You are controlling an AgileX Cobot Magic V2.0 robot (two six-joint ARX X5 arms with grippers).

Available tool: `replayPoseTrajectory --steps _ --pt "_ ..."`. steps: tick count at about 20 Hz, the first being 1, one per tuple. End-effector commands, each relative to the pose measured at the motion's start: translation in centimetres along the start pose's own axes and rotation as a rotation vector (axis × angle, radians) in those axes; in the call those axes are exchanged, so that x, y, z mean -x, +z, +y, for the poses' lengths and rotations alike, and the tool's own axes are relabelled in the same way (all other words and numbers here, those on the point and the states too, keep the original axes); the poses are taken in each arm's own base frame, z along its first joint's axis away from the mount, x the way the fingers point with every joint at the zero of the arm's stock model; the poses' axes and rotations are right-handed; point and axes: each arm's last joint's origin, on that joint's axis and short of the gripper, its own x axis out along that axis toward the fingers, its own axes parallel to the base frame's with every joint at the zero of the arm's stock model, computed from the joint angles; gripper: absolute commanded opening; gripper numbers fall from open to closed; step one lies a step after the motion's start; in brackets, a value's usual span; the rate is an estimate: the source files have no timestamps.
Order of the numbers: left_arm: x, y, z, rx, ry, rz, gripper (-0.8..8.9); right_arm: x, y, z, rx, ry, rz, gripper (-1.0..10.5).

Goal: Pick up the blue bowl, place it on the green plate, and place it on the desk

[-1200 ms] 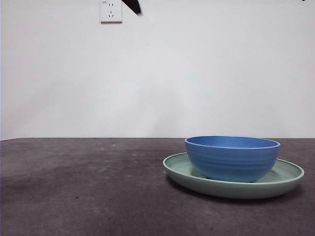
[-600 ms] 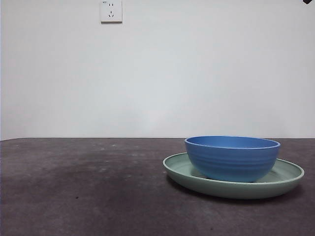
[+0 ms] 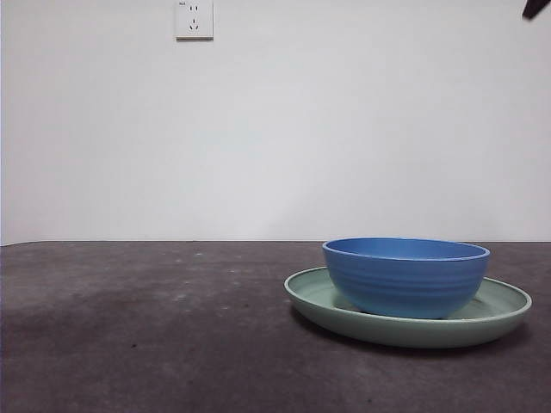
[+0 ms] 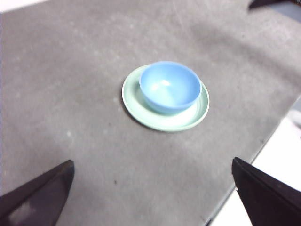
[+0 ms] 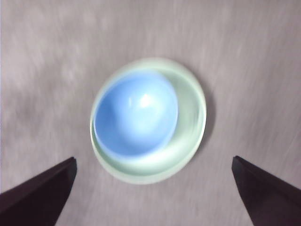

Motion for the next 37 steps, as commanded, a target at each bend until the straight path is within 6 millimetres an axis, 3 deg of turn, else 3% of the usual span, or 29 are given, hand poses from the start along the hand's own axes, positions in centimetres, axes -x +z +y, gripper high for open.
replayPoseTrajectory --steps 1,8,10,18,21,25,35,37 --pt "0.1 0.6 -0.1 -0.005 -0.001 -0.046 6.22 -1.7 0.7 -0.5 0.007 0.002 0.098 5.9" --pt "0.1 0.7 -0.1 -0.006 -0.001 -0.056 6.22 -8.4 2.3 -4.2 0.01 -0.156 0.306 5.6" --pt "0.1 0.7 -0.1 -0.006 -0.002 -0.056 6.22 -10.1 2.6 -5.1 0.003 -0.159 0.329 4.8" --pt "0.1 0.7 -0.1 -0.006 -0.002 -0.057 6.22 -15.5 2.8 -7.7 -0.009 -0.144 0.397 4.8" --pt "0.1 0.7 -0.1 -0.006 -0.002 -0.058 6.22 -16.8 2.9 -8.3 -0.002 -0.123 0.384 4.7" --pt "0.1 0.8 -0.1 -0.007 -0.002 -0.067 6.22 -17.9 2.9 -8.7 0.004 -0.089 0.382 3.7" --pt "0.2 1.2 -0.1 -0.01 -0.004 -0.101 6.22 -20.2 2.4 -8.2 0.016 0.03 0.413 2.5" --pt "0.2 1.2 -0.1 -0.009 -0.004 -0.101 6.22 -20.5 2.3 -8.0 0.023 0.033 0.421 1.6"
